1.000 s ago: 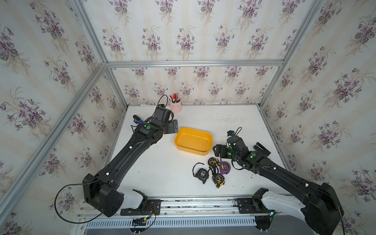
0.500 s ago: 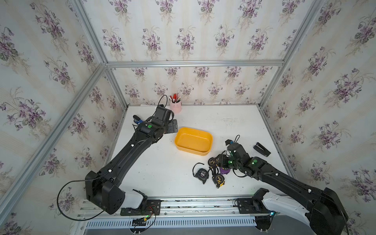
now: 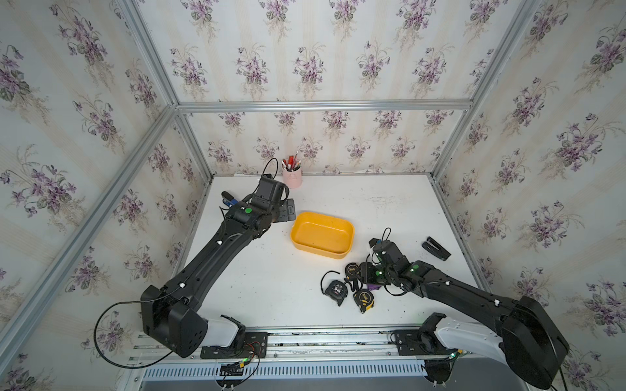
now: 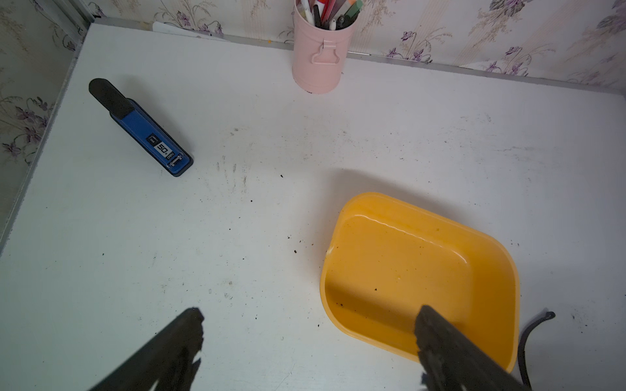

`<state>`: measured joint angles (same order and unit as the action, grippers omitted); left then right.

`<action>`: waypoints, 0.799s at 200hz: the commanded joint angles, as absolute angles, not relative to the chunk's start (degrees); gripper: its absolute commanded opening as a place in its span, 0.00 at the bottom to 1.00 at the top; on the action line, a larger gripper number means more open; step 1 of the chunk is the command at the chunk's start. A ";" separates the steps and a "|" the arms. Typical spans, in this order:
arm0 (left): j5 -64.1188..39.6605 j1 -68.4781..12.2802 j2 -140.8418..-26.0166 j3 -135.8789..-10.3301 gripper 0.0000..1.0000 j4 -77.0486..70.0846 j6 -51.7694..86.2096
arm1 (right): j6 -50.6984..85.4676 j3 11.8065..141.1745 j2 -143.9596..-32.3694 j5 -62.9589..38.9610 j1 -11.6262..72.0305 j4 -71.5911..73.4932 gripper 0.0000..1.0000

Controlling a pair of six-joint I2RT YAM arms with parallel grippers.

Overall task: Take the tape measure out of the storage box
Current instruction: Place the tape measure at the center of the board, then reset both arms

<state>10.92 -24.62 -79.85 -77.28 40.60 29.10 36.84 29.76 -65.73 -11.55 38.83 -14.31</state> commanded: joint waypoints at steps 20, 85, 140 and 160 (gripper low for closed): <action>12.17 -24.60 -79.98 -77.17 1.00 40.74 28.60 | 35.44 30.71 -66.38 -13.24 38.85 -12.87 0.49; 28.19 -23.99 -75.90 -65.34 1.00 29.26 16.98 | 34.24 36.69 -55.96 14.44 38.76 -19.86 1.00; 28.05 -14.39 -76.49 -51.36 1.00 6.13 9.85 | 19.14 39.59 -60.14 37.97 29.83 0.26 1.00; 25.37 -9.27 -79.91 -49.85 1.00 6.23 11.22 | 12.38 36.11 -61.50 36.70 23.86 12.63 1.00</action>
<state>26.85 -13.45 -77.25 -51.44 13.17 12.12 23.07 38.57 -60.16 30.33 28.91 -4.34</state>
